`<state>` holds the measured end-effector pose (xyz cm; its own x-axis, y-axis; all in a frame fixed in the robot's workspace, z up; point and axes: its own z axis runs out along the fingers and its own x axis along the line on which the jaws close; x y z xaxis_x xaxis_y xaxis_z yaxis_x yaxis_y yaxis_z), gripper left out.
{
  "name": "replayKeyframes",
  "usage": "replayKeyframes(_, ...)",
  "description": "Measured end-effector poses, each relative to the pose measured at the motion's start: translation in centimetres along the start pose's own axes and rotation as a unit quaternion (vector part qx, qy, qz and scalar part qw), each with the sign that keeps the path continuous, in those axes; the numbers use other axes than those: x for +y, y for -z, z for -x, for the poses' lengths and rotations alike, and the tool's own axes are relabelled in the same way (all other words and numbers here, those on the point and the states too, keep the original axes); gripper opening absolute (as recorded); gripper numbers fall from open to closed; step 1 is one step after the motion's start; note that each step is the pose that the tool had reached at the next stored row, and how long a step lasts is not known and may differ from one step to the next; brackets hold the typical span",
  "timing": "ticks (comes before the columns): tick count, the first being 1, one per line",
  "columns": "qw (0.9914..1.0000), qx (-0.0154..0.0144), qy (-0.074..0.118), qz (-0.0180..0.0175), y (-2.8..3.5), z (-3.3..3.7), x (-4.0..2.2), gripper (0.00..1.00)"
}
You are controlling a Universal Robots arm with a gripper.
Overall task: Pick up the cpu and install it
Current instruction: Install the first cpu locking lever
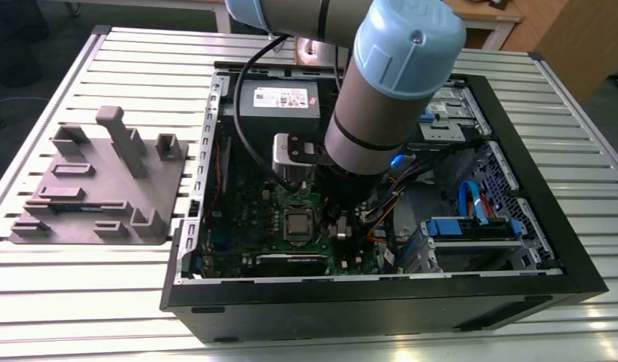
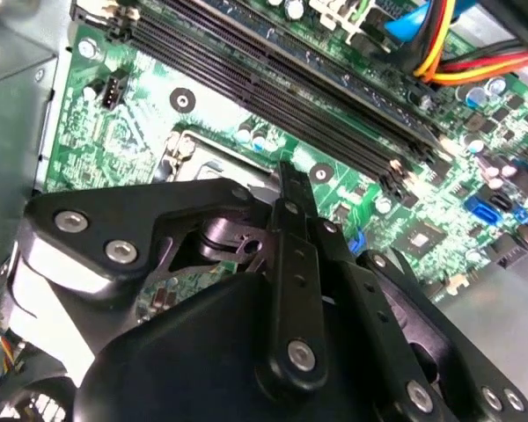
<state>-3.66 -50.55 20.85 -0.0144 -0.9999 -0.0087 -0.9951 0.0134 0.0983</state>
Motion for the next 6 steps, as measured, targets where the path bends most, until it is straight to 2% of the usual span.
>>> replayKeyframes(6, 1.00000, 0.0001, 0.000, 0.0000, 0.02, 0.00, 0.00, 0.10)
